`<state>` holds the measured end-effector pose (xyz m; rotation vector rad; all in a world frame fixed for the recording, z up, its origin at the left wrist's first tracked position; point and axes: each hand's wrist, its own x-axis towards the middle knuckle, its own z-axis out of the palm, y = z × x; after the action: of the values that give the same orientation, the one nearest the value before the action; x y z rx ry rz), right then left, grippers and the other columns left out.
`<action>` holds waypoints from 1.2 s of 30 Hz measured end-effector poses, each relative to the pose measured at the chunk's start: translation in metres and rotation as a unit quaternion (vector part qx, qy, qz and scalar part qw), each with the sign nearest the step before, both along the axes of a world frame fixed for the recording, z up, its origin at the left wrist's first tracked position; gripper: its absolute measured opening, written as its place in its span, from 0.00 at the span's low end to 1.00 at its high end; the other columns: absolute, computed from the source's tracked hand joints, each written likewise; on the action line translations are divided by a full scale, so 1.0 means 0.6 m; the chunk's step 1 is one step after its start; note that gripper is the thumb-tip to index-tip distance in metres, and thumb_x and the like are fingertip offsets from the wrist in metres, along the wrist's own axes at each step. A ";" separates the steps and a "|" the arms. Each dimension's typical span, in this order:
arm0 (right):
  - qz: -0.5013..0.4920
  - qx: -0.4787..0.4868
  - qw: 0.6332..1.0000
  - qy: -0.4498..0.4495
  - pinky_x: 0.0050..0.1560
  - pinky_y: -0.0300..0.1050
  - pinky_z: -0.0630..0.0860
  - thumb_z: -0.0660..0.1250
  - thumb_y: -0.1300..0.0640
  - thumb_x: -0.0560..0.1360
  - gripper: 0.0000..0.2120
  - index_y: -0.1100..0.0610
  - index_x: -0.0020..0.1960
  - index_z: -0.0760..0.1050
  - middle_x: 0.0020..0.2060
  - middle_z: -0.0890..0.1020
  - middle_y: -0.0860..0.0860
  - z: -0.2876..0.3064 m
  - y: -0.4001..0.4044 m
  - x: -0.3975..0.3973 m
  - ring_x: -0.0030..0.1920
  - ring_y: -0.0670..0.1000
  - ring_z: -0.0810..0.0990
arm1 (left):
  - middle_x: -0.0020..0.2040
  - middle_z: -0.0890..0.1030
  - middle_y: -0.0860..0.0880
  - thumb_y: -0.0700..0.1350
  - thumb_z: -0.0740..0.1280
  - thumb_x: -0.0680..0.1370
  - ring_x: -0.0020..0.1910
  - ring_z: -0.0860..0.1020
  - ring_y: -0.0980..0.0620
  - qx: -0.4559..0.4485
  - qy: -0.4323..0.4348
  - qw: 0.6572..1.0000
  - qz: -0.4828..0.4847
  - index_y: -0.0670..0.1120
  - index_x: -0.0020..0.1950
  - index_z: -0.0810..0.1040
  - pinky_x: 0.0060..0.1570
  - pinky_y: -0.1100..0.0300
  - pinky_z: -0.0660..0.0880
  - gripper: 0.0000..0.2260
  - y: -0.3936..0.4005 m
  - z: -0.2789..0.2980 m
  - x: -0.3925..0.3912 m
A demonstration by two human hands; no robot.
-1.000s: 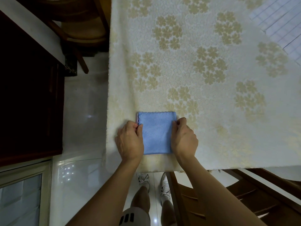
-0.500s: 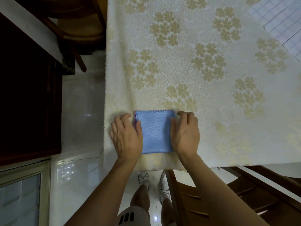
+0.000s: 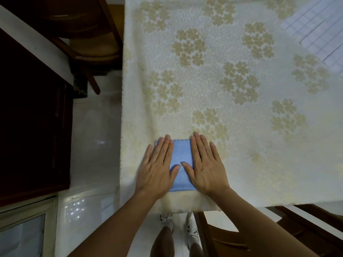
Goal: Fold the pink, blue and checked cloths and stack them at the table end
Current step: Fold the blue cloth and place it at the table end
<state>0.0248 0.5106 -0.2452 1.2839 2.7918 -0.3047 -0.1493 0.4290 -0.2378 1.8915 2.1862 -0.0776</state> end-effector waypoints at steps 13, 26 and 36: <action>-0.003 -0.002 1.000 -0.021 0.79 0.59 0.53 0.45 0.32 0.81 0.41 0.61 0.81 0.44 0.81 0.47 0.57 0.007 -0.026 0.026 0.81 0.54 0.44 | 0.81 0.48 0.44 0.63 0.44 0.82 0.80 0.46 0.49 0.012 0.002 1.000 0.005 0.40 0.80 0.48 0.77 0.45 0.52 0.35 -0.040 0.005 -0.010; -0.016 0.071 0.997 0.005 0.77 0.64 0.54 0.50 0.40 0.82 0.32 0.55 0.80 0.57 0.79 0.61 0.56 0.164 0.008 0.073 0.79 0.57 0.58 | 0.81 0.56 0.48 0.60 0.52 0.79 0.79 0.56 0.48 0.112 0.020 0.994 -0.004 0.45 0.80 0.57 0.76 0.40 0.53 0.32 -0.024 0.153 -0.026; -0.130 0.204 0.967 0.084 0.77 0.63 0.57 0.60 0.39 0.77 0.31 0.53 0.76 0.68 0.75 0.69 0.57 0.389 0.018 0.159 0.76 0.59 0.64 | 0.77 0.66 0.48 0.59 0.58 0.77 0.76 0.64 0.45 0.242 -0.006 0.965 -0.098 0.48 0.77 0.66 0.75 0.42 0.57 0.30 0.050 0.357 0.045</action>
<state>0.1201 0.5216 -0.0117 1.7947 2.9266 0.1769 -0.1223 0.4589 -0.0236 2.3465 2.1415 0.4735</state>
